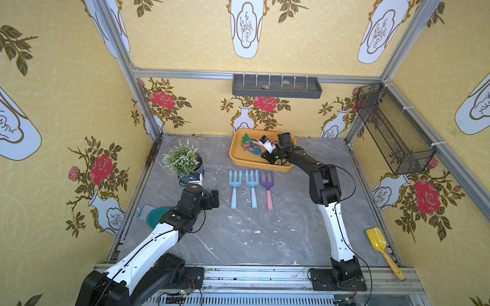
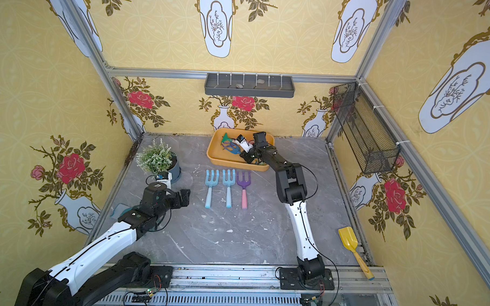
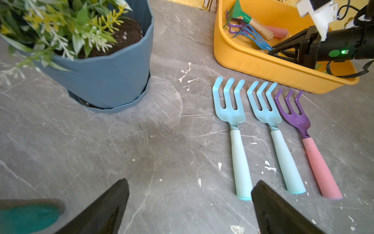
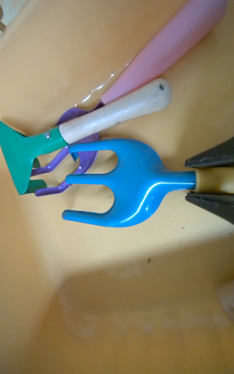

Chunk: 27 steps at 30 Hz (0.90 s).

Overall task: Take the hand rake out of the storage box
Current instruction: Pick up the rake from the storage box.

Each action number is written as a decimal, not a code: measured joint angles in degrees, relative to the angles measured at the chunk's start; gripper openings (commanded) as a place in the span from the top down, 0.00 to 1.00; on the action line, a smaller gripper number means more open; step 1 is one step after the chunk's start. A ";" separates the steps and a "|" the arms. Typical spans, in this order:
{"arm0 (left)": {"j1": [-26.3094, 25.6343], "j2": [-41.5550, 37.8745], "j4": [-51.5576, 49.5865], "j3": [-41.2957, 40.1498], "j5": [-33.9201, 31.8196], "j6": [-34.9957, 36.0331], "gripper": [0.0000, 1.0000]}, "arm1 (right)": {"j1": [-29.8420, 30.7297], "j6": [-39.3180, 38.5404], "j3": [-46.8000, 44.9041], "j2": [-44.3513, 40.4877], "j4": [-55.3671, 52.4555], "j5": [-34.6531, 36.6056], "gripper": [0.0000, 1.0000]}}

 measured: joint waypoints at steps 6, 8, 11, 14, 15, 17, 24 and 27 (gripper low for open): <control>-0.02 0.35 -0.04 0.35 -0.11 0.00 0.00 | 0.00 -0.57 -3.65 -3.30 0.83 0.04 0.92; -0.02 0.37 -0.07 0.35 -0.15 0.00 0.00 | -0.02 -0.74 -4.50 -4.09 1.07 -0.48 0.94; -0.02 0.37 -0.04 0.39 -0.13 0.00 0.00 | -0.26 -0.85 -5.53 -5.57 1.22 -1.64 0.98; -0.02 0.35 -0.07 0.39 -0.11 -0.02 0.00 | -0.48 -0.92 -6.78 -7.39 1.31 -2.60 1.00; -0.02 0.33 -0.04 0.39 -0.09 -0.02 0.00 | -0.55 -0.52 -7.21 -8.04 1.40 -2.86 1.00; -0.02 0.26 -0.04 0.39 0.07 -0.17 0.00 | -0.74 0.42 -7.96 -9.42 1.42 -3.76 1.00; -0.04 -0.55 2.38 0.09 3.87 -1.77 0.00 | -2.51 12.94 -12.85 -16.59 5.68 -8.63 1.00; -0.04 -0.63 8.07 -1.33 8.44 -3.69 0.00 | -3.30 27.36 -24.28 -24.65 15.96 -11.65 1.00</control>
